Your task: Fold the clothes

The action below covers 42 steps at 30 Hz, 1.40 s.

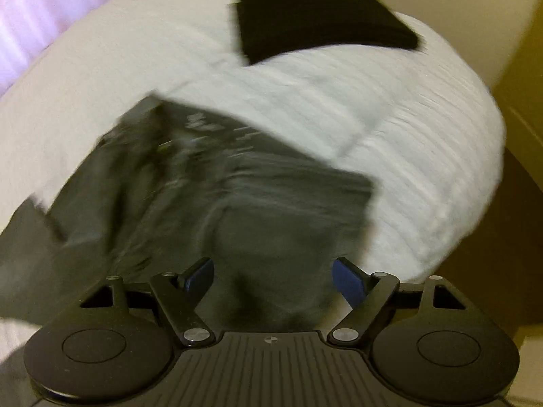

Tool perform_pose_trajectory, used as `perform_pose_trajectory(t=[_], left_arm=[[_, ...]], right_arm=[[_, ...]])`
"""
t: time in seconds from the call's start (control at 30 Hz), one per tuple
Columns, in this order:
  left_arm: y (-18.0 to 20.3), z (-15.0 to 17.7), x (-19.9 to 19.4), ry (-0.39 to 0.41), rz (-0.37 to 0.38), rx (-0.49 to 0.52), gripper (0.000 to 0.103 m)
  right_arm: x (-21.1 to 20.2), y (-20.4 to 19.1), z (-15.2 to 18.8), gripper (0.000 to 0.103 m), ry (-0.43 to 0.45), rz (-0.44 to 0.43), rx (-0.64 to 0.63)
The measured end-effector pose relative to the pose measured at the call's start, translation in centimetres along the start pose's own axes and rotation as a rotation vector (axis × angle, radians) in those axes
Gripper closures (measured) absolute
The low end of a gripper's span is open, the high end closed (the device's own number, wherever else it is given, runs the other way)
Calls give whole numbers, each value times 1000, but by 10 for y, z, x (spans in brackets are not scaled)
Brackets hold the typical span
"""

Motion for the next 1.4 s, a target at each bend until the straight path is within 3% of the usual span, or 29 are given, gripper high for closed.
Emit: perform_pose_trajectory(t=[0.17, 0.37, 0.4, 0.43, 0.53, 0.7, 0.77, 0.87, 1.0, 1.17, 1.3, 1.4], left_arm=[[-7, 45, 31, 21, -95, 202, 41], [3, 41, 68, 125, -143, 373, 44], [3, 40, 73, 136, -133, 393, 64], [3, 39, 77, 147, -121, 412, 95], [-8, 39, 65, 182, -102, 384, 96], [-29, 75, -7, 160, -6, 265, 98], [-19, 98, -23, 135, 50, 264, 97], [1, 117, -15, 71, 85, 240, 96], [3, 116, -3, -30, 90, 170, 78], [-22, 100, -15, -79, 105, 73, 72], [-32, 60, -27, -51, 55, 66, 73], [-22, 11, -33, -5, 44, 90, 73]], right_arm=[[6, -65, 17, 23, -48, -64, -74], [2, -122, 34, 23, -70, -109, -122], [-1, -126, 35, 23, -65, -108, -130], [-5, -131, 36, 23, -59, -105, -140], [-15, -142, 39, 23, -41, -79, -197], [-22, -157, 40, 23, -10, -68, -274], [-17, -156, 44, 23, -19, -75, -251], [-5, -152, 51, 23, -54, -89, -202], [5, -138, 59, 23, -101, -100, -159], [1, -82, 45, 23, -56, -35, -108], [-2, -23, 13, 23, 23, 44, -42], [0, 11, -18, 23, 81, 73, -82]])
Point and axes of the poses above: each gripper's, at about its wrist camera, not at the fingertips, and x roughly the way its jaws point, y to its right, z to its underside, the point moved 9 cm from there along x, roughly the way its jaws point, and after that the axes turned 14 degrees about -x, right-handed, at the moved point
